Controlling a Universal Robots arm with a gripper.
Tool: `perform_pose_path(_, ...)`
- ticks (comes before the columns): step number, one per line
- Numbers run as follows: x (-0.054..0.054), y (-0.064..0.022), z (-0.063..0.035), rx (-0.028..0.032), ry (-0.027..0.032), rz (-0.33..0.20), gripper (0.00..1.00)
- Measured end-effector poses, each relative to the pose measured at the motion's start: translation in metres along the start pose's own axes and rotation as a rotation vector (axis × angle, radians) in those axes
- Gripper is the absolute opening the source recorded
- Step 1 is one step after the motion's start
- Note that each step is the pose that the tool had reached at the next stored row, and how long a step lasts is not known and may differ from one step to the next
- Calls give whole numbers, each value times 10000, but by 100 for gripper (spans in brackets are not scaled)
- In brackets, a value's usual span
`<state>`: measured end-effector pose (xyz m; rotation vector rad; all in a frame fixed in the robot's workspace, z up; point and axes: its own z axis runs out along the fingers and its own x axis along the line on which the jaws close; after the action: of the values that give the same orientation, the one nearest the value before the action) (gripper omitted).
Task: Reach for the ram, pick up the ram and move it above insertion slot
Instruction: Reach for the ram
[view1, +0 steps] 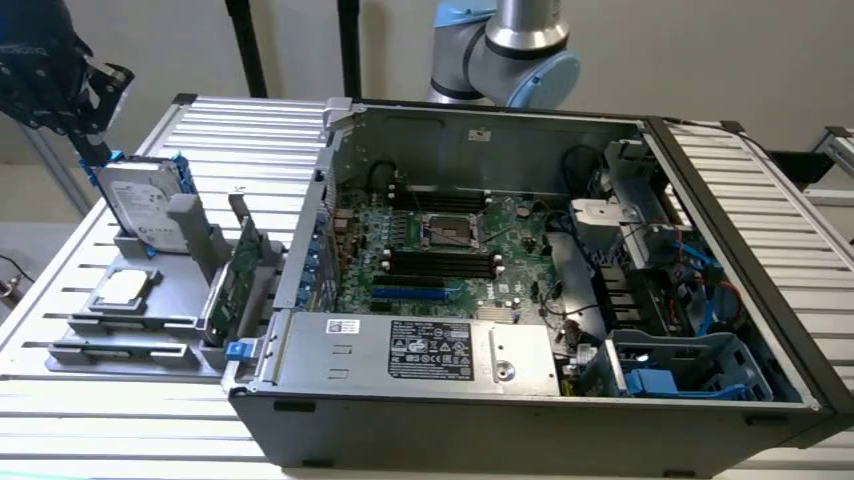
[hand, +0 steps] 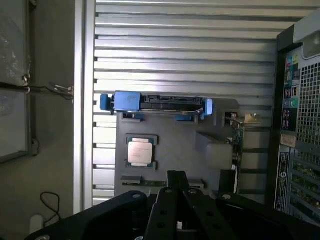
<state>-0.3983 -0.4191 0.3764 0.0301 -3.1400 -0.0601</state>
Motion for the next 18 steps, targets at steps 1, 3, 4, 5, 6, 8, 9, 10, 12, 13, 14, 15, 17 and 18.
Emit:
perform_pose_path(1,1,-38,-1,1,0,1,10)
perform_pose_path(3,3,-118,-4,1,0,1,10)
perform_pose_path(4,3,-160,-5,1,0,1,10)
perform_pose_path(5,4,-202,-6,0,0,0,10)
perform_pose_path(6,5,-240,-7,1,0,1,10)
perform_pose_path(8,6,-314,-7,1,0,1,10)
perform_pose_path(9,7,-349,-6,1,0,1,10)
perform_pose_path(10,7,-384,-5,0,0,0,10)
perform_pose_path(12,9,-452,-2,1,1,1,10)
perform_pose_path(13,9,-483,1,1,0,1,10)
perform_pose_path(14,10,-513,4,0,0,1,10)
perform_pose_path(15,11,-543,8,0,-1,1,10)
perform_pose_path(17,12,-606,14,1,1,0,10)
perform_pose_path(18,12,-636,18,1,0,0,10)
